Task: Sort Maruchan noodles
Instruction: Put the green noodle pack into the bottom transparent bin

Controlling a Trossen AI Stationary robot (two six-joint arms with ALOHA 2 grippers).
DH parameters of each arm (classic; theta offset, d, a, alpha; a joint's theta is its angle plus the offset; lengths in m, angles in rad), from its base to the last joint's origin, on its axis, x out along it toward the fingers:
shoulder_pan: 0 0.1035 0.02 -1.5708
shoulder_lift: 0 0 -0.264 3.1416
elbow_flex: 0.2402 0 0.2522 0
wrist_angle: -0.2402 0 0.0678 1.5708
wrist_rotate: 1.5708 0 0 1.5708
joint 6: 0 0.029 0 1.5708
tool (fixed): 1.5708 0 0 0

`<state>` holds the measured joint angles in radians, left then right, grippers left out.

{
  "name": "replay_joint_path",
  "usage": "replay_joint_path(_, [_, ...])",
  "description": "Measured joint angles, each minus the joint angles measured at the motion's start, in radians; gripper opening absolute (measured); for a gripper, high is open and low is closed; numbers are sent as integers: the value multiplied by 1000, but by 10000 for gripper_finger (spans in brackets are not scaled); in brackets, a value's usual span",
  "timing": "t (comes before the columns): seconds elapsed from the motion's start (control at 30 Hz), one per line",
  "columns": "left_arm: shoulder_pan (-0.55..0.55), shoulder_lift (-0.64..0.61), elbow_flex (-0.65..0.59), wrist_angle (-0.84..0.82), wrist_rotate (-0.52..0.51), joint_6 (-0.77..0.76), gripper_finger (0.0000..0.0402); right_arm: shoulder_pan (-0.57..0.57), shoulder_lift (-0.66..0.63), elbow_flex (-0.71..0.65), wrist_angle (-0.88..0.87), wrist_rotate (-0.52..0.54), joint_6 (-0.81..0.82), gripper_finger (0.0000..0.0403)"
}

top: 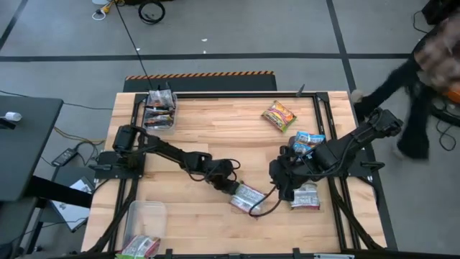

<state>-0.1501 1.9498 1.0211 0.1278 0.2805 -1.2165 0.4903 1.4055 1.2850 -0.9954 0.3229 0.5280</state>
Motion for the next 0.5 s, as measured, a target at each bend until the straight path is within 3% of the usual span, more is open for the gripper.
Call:
replay_joint_path(0.33, [8, 0, 0, 63, 72, 12, 108, -22, 0, 0, 8, -21, 50, 232])
replay_joint_path(0.5, [9, 14, 0, 59, 78, 11, 145, -22, 0, 0, 8, -34, 57, 232])
